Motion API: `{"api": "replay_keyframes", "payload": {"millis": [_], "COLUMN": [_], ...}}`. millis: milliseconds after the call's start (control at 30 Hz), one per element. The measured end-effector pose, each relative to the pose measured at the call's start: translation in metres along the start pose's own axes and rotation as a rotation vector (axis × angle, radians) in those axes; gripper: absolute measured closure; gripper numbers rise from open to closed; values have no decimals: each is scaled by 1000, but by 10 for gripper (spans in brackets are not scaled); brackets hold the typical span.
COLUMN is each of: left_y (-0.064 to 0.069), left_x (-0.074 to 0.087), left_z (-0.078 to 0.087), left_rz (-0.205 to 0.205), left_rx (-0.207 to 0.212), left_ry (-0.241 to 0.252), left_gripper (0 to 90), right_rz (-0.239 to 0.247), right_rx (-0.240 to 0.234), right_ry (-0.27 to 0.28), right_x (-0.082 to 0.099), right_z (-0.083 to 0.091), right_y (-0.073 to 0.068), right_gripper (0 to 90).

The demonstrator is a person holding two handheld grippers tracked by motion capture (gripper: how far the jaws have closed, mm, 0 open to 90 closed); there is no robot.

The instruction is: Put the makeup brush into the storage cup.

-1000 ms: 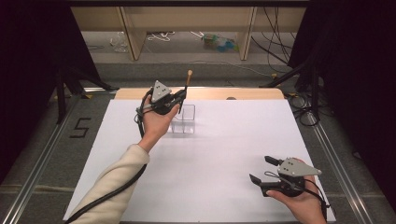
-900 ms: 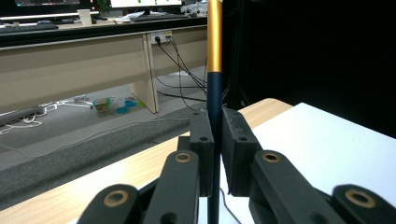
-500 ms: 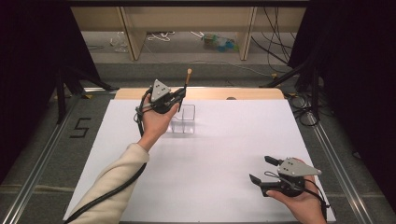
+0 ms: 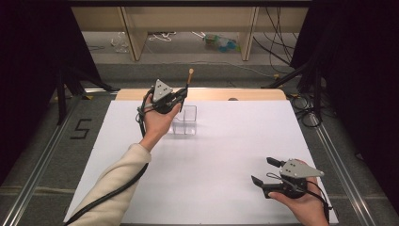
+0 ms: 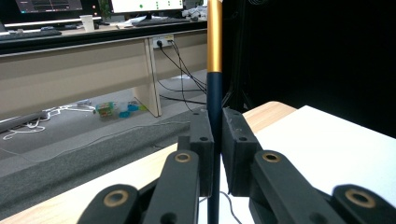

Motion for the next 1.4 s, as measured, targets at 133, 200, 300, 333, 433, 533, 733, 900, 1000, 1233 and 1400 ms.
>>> {"api": "replay_keyframes", "payload": {"millis": [133,200,300,333,433,533,733,900,1000,1233,1400], "left_y": [1,1,1,1,1,0,-1,-2,-2,-4,-5], "left_x": [0,0,1,1,1,1,2,4,5,7,11], "left_z": [0,-1,-1,-1,-1,-1,-2,-2,-3,-4,-5], "left_rz": [-3,-2,0,-3,-8,-18,-26,-25,-23,-27,-25], "left_rx": [0,0,2,1,-2,-6,-6,-8,-8,-10,-10], "left_ry": [6,6,7,5,5,5,4,4,8,7,5], "left_gripper": [834,834,834,834,834,834,835,834,834,834,834], "right_rz": [0,0,1,1,1,2,2,3,-2,1,1], "right_rx": [-4,-3,-1,-2,-4,2,4,5,-4,-3,-1], "right_ry": [-2,-2,-1,-3,-4,-23,-22,-23,-9,-2,-15], "right_x": [0,0,0,0,0,1,1,1,0,0,1], "right_z": [0,0,0,0,0,2,2,2,1,0,1], "right_y": [0,0,0,0,0,0,0,0,0,0,0], "right_gripper": [176,176,177,176,176,176,177,176,176,176,176]}}
Point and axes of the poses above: each handheld gripper's, and its own axes: z roughly backward along the jaws, x roughly out of its underside, y roughly to its right, the point moved 7 cm from there along -z, roughly forward along the jaws, and after that the axes turned 8 degrees about -z, right-handed, at the moved point
